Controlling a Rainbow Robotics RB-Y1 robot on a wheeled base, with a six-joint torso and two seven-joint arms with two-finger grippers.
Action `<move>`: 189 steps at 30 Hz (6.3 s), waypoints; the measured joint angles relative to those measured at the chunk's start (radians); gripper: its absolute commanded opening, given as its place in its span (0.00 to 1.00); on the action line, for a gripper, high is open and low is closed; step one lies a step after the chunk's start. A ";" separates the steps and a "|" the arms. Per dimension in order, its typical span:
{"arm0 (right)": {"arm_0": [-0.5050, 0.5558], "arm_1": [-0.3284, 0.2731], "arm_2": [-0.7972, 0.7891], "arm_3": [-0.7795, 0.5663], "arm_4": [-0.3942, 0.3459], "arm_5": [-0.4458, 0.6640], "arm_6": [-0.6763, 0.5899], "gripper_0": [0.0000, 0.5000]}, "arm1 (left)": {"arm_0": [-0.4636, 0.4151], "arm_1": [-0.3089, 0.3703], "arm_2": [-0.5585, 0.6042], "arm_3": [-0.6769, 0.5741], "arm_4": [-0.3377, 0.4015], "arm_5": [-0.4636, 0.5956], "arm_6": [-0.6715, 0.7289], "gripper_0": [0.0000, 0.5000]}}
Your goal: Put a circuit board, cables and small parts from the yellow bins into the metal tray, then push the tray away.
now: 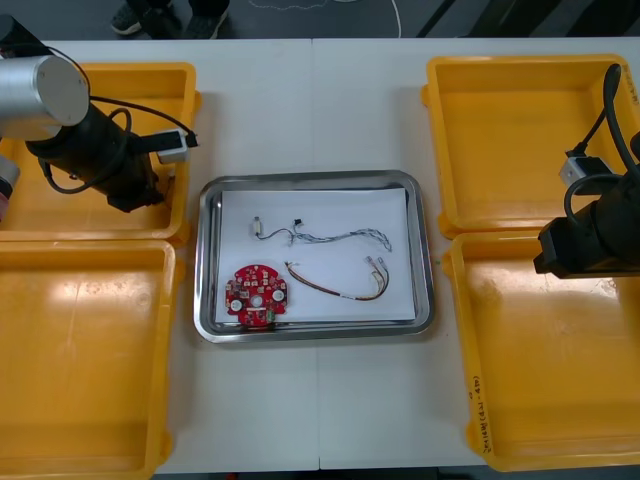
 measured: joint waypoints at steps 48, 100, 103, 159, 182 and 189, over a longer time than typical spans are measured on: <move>0.000 0.000 0.000 0.000 0.000 0.000 0.000 1.00 | 0.001 -0.069 0.082 -0.081 -0.176 0.092 0.483 1.00; 0.000 0.000 0.000 -0.001 0.000 0.000 0.000 1.00 | 0.035 -0.118 0.084 -0.087 -0.232 0.041 0.483 0.00; 0.000 0.000 0.000 -0.001 0.000 0.000 0.000 1.00 | 0.036 -0.118 0.097 -0.089 -0.222 0.047 0.483 0.00; 0.001 0.000 0.000 -0.001 0.000 0.000 0.000 1.00 | 0.098 0.043 0.231 -0.144 -0.169 0.120 0.483 1.00; 0.001 0.000 0.000 -0.001 0.000 0.000 0.000 1.00 | -0.006 0.043 0.169 0.044 -0.189 0.010 0.189 1.00; 0.001 0.000 0.000 -0.002 0.000 0.000 0.000 1.00 | -0.009 0.043 0.140 0.060 -0.189 -0.019 0.163 1.00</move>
